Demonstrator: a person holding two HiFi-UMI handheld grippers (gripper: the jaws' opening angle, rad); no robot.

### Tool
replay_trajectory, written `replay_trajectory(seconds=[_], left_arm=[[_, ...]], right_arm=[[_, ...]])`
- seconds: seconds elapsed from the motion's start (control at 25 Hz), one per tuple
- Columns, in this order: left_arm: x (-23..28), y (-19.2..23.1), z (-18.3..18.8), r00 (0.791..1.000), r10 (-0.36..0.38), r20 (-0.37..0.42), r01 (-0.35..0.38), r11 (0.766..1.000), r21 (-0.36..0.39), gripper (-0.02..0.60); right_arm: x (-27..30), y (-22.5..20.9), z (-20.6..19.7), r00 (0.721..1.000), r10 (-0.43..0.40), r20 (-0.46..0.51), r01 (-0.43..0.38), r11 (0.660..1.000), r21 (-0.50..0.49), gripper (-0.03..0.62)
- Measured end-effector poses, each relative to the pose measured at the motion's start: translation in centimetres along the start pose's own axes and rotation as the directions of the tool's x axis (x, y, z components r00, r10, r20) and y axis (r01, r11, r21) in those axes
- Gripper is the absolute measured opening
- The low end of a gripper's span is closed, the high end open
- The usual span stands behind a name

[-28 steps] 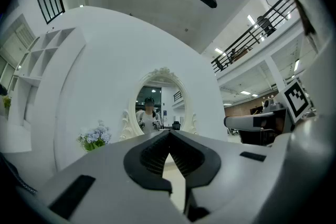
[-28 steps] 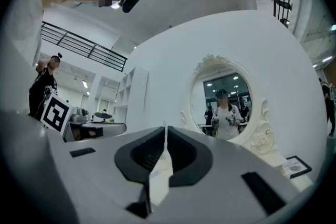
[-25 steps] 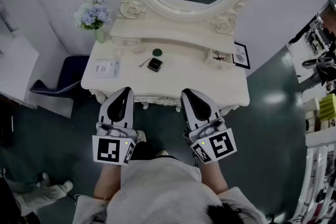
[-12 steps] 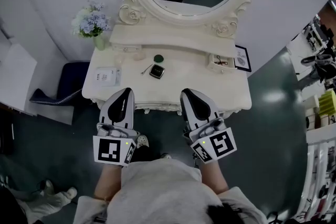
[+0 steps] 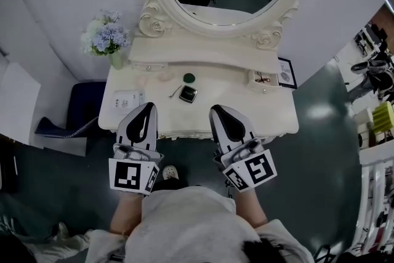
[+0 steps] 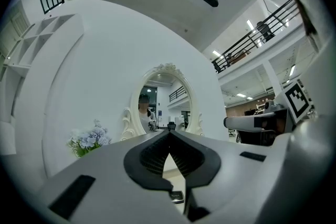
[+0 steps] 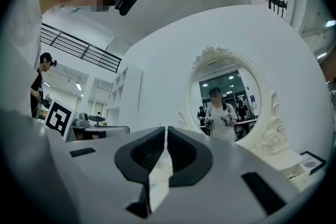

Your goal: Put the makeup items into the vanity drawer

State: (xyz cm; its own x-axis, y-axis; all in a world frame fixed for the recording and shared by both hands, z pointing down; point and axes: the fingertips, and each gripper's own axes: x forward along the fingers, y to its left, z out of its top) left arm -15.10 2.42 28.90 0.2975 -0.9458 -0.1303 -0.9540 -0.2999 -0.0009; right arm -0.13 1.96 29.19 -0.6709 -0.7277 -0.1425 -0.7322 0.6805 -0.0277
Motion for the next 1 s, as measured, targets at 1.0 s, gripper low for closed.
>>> replay_trajectory(seconds=[1.0], left_arm=[[5.9, 5.0, -3.4, 0.995, -0.098, -0.037, 0.097, 0.995, -0.035, 0.012]], right_arm=[[6.0, -1.4, -3.4, 0.996, -0.086, -0.035, 0.086, 0.996, 0.010, 0.029]])
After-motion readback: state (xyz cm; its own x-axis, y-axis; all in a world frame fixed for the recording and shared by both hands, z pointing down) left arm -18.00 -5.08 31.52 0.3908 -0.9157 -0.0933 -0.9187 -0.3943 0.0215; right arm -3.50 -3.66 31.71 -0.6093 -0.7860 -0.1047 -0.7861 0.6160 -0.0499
